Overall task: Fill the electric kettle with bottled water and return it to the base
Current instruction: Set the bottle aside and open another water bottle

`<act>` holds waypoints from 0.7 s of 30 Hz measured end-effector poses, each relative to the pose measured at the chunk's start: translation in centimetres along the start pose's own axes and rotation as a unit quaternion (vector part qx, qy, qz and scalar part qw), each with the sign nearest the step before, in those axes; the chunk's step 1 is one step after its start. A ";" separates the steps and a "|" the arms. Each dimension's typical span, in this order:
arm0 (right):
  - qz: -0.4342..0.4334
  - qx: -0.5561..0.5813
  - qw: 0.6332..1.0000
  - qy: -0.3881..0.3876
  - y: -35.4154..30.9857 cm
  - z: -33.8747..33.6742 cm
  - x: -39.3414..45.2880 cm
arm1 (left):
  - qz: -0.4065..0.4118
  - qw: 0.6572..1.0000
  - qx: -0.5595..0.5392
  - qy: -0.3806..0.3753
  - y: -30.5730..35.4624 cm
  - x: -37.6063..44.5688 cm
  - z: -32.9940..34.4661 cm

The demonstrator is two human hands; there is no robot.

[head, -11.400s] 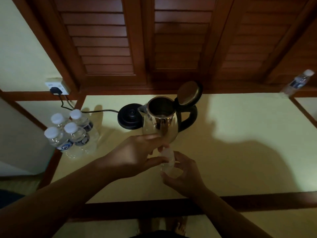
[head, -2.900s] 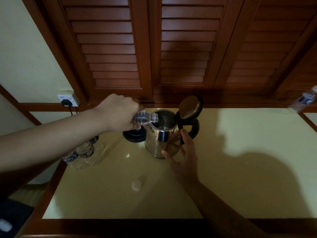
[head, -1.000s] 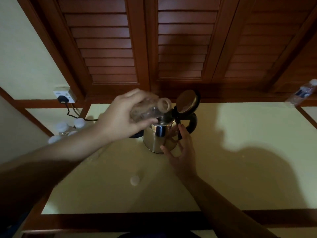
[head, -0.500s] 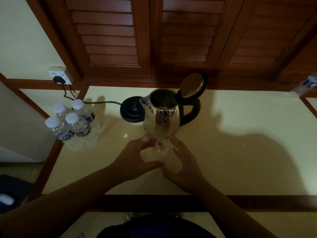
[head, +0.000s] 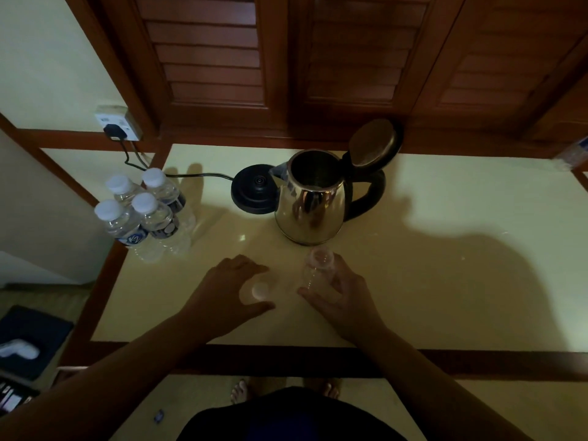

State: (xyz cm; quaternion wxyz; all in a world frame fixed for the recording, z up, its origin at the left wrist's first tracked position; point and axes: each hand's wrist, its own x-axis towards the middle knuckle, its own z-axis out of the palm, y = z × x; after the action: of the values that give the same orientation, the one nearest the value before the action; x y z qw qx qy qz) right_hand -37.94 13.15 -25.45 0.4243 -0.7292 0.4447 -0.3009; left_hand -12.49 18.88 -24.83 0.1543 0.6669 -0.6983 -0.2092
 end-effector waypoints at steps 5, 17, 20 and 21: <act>0.011 0.001 1.000 0.009 0.2 0.3 0.0 | 0.036 0.999 0.026 -0.024 0.6 0.2 0.3; 0.015 0.001 0.999 0.031 0.7 0.9 -0.3 | 0.160 0.953 -0.219 0.138 10.6 3.5 -7.0; 0.023 -0.020 0.999 0.028 0.8 0.8 -0.2 | 0.181 0.967 -0.142 0.112 11.3 4.0 -6.8; 0.026 -0.021 0.999 0.029 0.8 0.8 -0.2 | 0.179 0.969 -0.135 0.099 11.5 4.0 -6.8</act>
State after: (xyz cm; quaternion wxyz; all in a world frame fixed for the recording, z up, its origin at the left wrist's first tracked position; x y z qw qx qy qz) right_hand -37.65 13.40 -26.55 0.4034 -0.7175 0.4815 -0.3011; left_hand -19.35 14.55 -13.51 0.3465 0.5214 -0.7529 -0.2031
